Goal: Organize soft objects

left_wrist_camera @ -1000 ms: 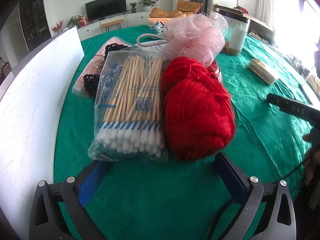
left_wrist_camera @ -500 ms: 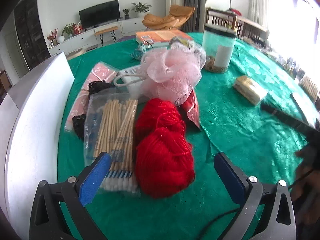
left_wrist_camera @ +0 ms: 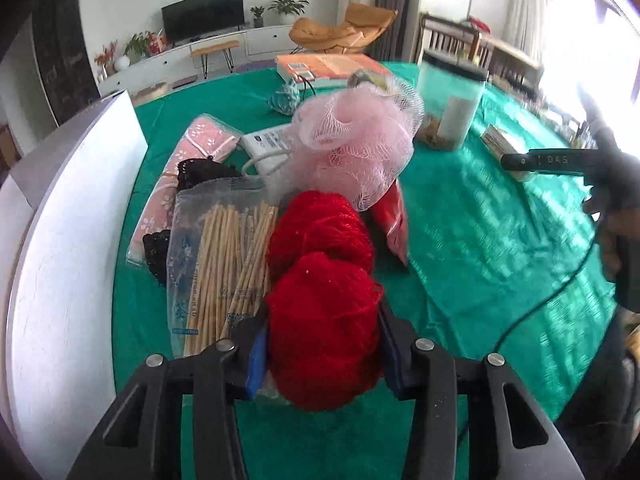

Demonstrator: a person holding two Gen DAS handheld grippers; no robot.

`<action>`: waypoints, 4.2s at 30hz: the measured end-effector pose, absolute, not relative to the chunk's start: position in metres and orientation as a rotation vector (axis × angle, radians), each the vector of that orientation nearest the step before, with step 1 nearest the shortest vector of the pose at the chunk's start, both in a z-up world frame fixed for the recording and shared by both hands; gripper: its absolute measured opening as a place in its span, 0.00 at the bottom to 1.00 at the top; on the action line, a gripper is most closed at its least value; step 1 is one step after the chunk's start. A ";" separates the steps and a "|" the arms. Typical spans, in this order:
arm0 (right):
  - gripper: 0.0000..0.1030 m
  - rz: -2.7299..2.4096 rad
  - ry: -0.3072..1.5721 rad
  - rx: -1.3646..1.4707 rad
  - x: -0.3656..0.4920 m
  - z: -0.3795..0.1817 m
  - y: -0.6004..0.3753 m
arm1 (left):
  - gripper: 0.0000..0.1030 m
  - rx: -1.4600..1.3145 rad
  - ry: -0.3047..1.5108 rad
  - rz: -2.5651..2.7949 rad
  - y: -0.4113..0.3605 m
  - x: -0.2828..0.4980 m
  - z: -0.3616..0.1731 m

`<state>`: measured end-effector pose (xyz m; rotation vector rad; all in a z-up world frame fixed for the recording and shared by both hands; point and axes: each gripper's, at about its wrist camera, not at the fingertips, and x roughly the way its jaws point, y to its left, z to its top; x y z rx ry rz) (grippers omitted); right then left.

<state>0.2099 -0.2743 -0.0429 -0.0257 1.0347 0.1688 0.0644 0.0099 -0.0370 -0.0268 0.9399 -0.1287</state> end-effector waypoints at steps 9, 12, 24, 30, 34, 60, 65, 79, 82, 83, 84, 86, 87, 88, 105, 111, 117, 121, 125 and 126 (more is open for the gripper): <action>0.55 0.003 0.851 0.123 0.253 0.029 -0.325 | 0.44 -0.180 0.818 -0.164 0.043 0.053 0.024; 0.55 0.047 0.803 0.125 0.243 0.054 -0.311 | 0.44 -0.205 0.767 -0.169 0.058 0.046 0.046; 0.55 0.721 0.804 0.099 0.090 0.110 -0.078 | 0.44 -0.199 0.713 0.163 0.207 -0.035 0.094; 0.62 0.997 0.848 0.056 0.033 0.106 0.030 | 0.90 -0.240 0.738 0.382 0.275 -0.076 0.075; 0.68 1.078 0.921 0.027 0.019 0.078 0.048 | 1.00 -0.335 0.702 0.407 0.287 -0.088 0.062; 0.75 0.053 0.933 -0.021 0.100 -0.076 -0.221 | 1.00 0.069 0.927 -0.164 0.011 0.032 -0.087; 0.80 0.043 0.929 -0.009 0.082 -0.073 -0.218 | 1.00 0.116 0.918 -0.147 0.008 0.033 -0.091; 0.82 0.044 0.927 -0.009 0.080 -0.075 -0.216 | 1.00 0.068 0.931 -0.152 0.015 0.035 -0.095; 0.82 0.045 0.927 -0.009 0.081 -0.075 -0.216 | 1.00 0.068 0.931 -0.153 0.015 0.035 -0.095; 0.82 0.044 0.927 -0.009 0.081 -0.075 -0.216 | 1.00 0.069 0.932 -0.153 0.015 0.035 -0.095; 0.82 0.044 0.927 -0.009 0.081 -0.075 -0.216 | 1.00 0.068 0.931 -0.153 0.015 0.035 -0.095; 0.82 0.044 0.927 -0.009 0.081 -0.075 -0.216 | 1.00 0.069 0.931 -0.154 0.014 0.035 -0.094; 0.83 0.045 0.927 -0.009 0.081 -0.075 -0.216 | 1.00 0.069 0.931 -0.154 0.014 0.035 -0.094; 0.83 0.045 0.927 -0.009 0.081 -0.075 -0.216 | 1.00 0.069 0.931 -0.154 0.015 0.035 -0.094; 0.83 0.045 0.927 -0.009 0.081 -0.075 -0.216 | 1.00 0.068 0.929 -0.154 0.015 0.035 -0.095; 0.83 0.045 0.927 -0.009 0.080 -0.075 -0.216 | 1.00 0.068 0.929 -0.154 0.015 0.035 -0.095; 0.83 0.045 0.927 -0.009 0.080 -0.075 -0.216 | 1.00 0.068 0.928 -0.154 0.015 0.035 -0.095; 0.83 0.045 0.927 -0.009 0.081 -0.075 -0.216 | 1.00 0.068 0.928 -0.154 0.015 0.035 -0.095; 0.83 0.045 0.927 -0.009 0.081 -0.075 -0.216 | 1.00 0.068 0.928 -0.154 0.015 0.035 -0.095; 0.83 0.045 0.927 -0.009 0.081 -0.075 -0.216 | 1.00 0.068 0.928 -0.154 0.015 0.035 -0.095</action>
